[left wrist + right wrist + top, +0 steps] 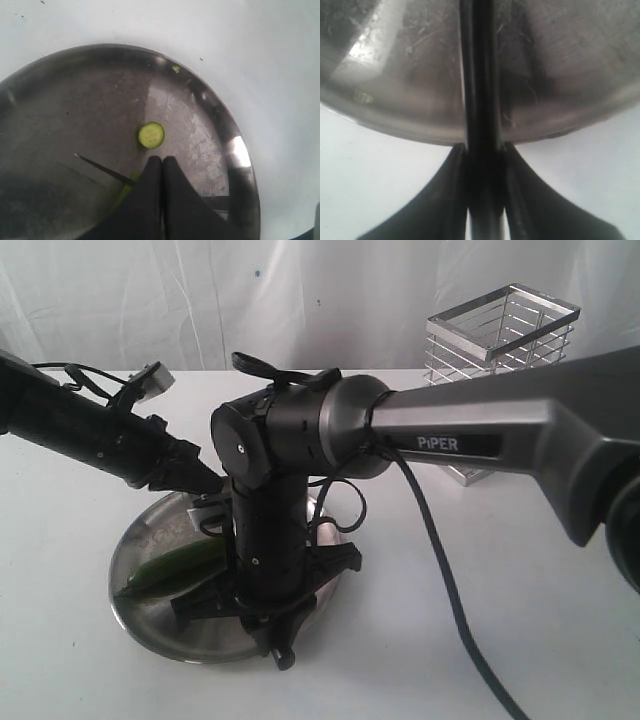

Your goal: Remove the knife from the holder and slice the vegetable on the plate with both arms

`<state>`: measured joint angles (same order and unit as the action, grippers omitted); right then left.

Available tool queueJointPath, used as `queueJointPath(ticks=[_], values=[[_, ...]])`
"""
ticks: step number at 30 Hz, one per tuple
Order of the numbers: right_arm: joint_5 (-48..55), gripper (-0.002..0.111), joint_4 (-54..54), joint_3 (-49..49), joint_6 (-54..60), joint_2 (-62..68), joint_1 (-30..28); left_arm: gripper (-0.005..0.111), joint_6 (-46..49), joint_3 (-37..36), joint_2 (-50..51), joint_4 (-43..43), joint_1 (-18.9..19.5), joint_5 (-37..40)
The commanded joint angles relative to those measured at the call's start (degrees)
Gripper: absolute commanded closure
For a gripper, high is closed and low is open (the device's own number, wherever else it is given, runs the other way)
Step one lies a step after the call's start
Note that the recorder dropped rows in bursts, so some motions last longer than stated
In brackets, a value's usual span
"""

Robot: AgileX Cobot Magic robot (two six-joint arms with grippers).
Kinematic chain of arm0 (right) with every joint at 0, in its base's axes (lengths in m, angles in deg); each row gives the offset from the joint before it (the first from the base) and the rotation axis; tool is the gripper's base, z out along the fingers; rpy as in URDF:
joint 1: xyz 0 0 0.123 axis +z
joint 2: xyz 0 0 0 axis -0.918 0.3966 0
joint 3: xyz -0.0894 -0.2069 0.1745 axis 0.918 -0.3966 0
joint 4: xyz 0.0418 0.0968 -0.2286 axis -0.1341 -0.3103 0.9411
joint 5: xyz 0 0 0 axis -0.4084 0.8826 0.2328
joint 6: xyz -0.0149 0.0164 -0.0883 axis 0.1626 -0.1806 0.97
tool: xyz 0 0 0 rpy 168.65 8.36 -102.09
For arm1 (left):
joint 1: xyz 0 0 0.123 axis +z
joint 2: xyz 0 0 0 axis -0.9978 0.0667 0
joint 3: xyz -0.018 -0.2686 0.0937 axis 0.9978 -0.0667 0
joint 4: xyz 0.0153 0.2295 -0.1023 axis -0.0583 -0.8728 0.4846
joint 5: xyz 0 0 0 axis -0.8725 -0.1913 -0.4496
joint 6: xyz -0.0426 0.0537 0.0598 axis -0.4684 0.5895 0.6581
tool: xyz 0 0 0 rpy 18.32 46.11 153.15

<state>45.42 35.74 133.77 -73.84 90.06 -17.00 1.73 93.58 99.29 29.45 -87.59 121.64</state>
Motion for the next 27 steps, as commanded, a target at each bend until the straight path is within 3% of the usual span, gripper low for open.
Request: queueJointPath(ticks=[1,27], values=[[-0.4,0.108,0.0,-0.1,-1.3,0.2,0.1,0.107,0.7,-0.4,-0.3,2.1,0.1,1.3],[-5.5,0.108,1.3,-0.1,-4.1,0.7,0.1,0.107,3.6,-0.4,-0.3,5.6,0.1,2.3]])
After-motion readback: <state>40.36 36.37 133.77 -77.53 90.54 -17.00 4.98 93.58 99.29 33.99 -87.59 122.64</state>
